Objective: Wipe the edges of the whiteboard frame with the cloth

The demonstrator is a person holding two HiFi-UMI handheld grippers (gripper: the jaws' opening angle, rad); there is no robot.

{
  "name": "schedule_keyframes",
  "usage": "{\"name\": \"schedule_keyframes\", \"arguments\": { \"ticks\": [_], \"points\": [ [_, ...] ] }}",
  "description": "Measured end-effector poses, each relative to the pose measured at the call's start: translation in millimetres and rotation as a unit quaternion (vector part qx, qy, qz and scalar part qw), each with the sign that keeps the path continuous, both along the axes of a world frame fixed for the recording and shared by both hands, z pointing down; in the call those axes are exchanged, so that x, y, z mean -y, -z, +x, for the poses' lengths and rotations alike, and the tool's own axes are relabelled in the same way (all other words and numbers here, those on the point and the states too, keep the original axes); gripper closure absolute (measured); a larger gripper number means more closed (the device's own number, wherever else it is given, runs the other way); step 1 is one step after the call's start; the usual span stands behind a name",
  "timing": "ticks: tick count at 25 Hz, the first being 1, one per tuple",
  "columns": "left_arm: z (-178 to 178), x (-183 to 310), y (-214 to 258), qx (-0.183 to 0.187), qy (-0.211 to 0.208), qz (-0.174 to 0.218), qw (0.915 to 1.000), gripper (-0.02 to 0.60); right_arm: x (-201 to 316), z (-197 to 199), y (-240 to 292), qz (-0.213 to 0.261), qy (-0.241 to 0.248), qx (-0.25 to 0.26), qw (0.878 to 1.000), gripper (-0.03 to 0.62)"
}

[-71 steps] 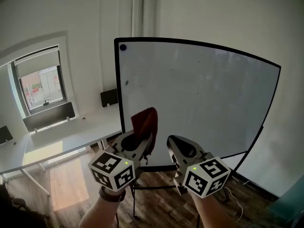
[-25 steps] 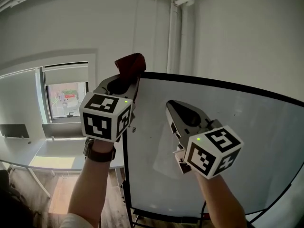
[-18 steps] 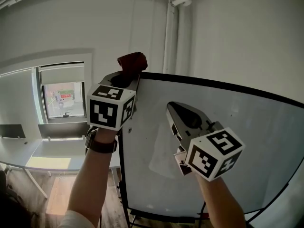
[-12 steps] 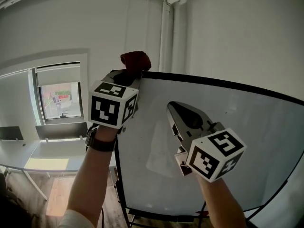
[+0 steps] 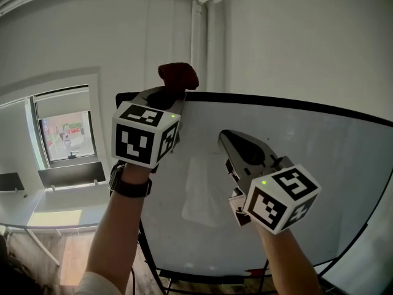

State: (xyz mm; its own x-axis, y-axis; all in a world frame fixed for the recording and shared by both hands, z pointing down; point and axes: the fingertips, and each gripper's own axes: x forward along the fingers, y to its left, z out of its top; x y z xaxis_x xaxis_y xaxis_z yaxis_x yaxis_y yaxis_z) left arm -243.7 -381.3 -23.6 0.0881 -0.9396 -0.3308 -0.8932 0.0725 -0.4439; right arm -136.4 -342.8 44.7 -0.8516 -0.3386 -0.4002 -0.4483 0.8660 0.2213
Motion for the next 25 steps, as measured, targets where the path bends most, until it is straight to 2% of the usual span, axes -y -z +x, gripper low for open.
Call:
{"name": "schedule_keyframes", "arguments": {
  "ticks": [7,16,20,25],
  "points": [
    [72.4,33.1,-4.1,0.02,-0.016,-0.002,0.9997,0.517,36.1,60.2,-10.0,-0.002,-0.011,0.005,1.0,0.591],
    [93.5,32.7,2.5,0.034,-0.057,-0.006,0.9977,0.517,39.7,72.8,-10.9,-0.004,-0.057,0.004,0.998,0.591],
    [107.4,38.9,2.6,0.038,-0.089,-0.007,0.9953,0.517,46.7,80.8,-15.2,-0.008,-0.087,0.003,0.996,0.591],
    [123.4,41.0,6.0,0.059,-0.107,-0.004,0.9925,0.517,51.1,90.9,-15.2,-0.011,-0.123,0.001,0.992,0.591]
  ]
}}
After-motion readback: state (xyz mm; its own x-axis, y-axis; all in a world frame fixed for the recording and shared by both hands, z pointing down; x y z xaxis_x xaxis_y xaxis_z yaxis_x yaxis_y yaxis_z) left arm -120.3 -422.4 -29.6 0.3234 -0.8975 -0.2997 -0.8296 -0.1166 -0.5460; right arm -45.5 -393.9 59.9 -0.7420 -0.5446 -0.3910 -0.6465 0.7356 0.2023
